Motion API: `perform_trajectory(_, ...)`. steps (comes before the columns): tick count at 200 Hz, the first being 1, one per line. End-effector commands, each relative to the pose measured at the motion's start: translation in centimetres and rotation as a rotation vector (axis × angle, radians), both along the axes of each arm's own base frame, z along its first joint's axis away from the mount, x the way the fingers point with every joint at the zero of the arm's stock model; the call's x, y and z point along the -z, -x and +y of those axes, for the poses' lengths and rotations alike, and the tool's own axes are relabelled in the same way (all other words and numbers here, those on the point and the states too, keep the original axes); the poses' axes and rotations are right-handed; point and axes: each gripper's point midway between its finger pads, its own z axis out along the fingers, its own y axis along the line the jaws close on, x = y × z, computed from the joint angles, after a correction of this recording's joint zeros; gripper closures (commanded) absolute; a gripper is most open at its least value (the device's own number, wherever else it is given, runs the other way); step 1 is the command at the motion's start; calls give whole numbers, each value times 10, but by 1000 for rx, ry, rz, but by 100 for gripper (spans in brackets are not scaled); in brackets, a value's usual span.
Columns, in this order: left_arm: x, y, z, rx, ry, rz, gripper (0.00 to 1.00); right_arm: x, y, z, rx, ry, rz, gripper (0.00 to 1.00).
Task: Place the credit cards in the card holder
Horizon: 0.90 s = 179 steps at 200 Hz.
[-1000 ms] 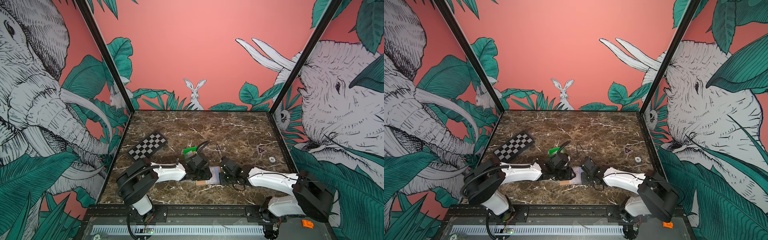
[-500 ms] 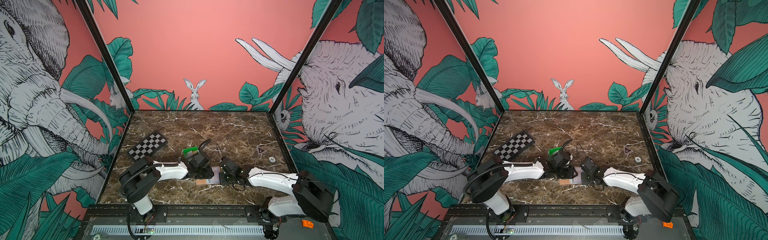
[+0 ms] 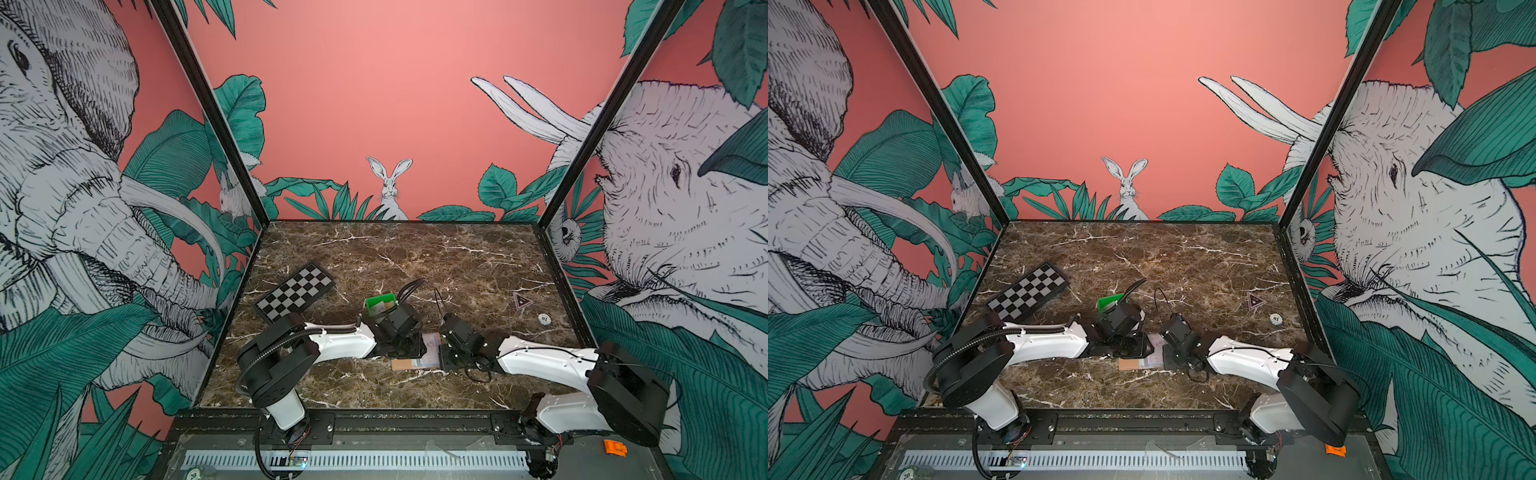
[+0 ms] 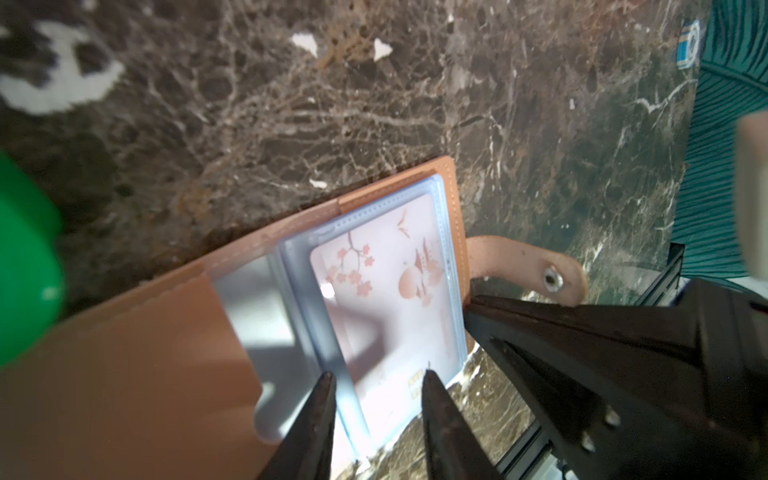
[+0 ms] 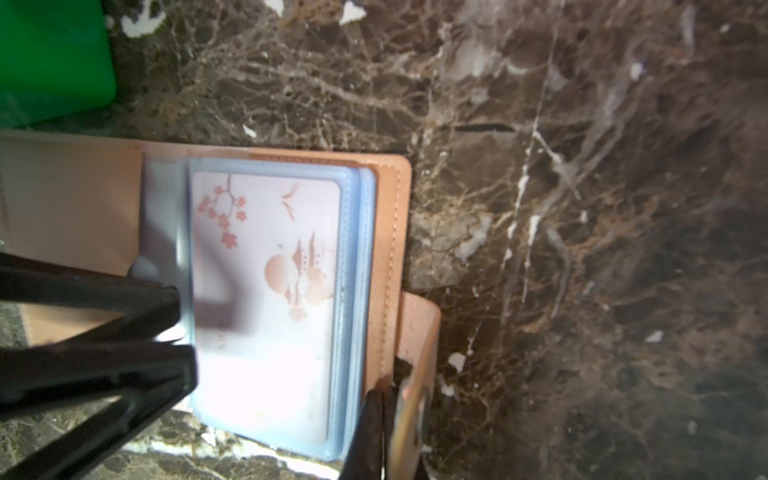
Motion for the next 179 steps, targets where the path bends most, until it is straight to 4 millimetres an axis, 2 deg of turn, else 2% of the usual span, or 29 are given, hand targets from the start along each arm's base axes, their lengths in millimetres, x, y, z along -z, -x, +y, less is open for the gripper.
perform_trajectory(1, -8, 2, 9, 4, -7, -31, 62, 2, 6, -5, 16, 6, 7, 96)
perform_trajectory(53, -18, 5, 8, 62, 53, -96, 65, -14, 1, -3, 51, -72, -53, 94)
perform_trajectory(93, -26, 5, 10, 80, 77, -150, 67, -43, -5, -2, 84, -171, -135, 93)
perform_trajectory(117, -27, 2, 18, 85, 48, -192, 71, -55, -7, -2, 92, -206, -162, 92)
perform_trajectory(144, -26, -1, 22, 105, -3, -215, 73, -61, -9, -1, 92, -215, -180, 92)
perform_trajectory(179, -26, -8, 14, 104, -24, -214, 76, -64, -12, 3, 64, -207, -176, 91)
